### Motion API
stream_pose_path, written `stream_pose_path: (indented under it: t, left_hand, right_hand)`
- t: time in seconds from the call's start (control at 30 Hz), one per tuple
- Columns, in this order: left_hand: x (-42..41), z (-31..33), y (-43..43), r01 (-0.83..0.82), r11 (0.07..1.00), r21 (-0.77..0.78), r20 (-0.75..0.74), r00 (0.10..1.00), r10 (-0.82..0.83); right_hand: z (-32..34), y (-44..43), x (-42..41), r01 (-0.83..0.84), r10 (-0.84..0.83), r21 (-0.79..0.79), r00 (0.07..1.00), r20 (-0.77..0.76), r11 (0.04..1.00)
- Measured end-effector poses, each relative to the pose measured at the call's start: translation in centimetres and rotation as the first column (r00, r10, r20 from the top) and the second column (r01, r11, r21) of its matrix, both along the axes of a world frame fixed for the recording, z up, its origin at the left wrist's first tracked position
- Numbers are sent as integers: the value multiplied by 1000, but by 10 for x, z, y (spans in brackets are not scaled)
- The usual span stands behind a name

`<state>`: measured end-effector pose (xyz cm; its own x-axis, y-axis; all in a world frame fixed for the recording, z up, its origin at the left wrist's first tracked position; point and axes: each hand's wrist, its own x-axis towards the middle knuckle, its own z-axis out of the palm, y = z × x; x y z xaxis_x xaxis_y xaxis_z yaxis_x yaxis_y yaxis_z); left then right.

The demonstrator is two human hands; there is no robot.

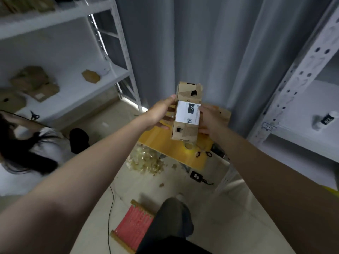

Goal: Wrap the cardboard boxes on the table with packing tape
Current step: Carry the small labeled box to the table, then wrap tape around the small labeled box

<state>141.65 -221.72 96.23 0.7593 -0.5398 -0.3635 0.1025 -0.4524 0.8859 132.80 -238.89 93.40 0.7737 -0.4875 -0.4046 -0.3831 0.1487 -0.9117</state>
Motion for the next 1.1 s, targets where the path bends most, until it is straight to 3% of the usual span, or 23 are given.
stream_pose_path:
  t: [0.3, 0.77, 0.9, 1.1]
  left_hand:
    - [98, -57, -10, -10, 999, 43, -93, 996, 14]
    - [322, -265, -13, -5, 986, 168, -468, 880, 84]
    - [348, -320, -26, -36, 979, 202, -421, 899, 120]
    - [369, -425, -62, -17, 979, 201, -185, 981, 55]
  right_hand:
    - [-38, -8, 94, -42, 45, 31, 994, -98, 999]
    - [-255, -7, 307, 75, -28, 122, 937, -349, 990]
    - [-312, -14, 322, 75, -63, 27, 946, -319, 997]
    - [-417, -31, 329, 180, -199, -121, 965, -170, 976]
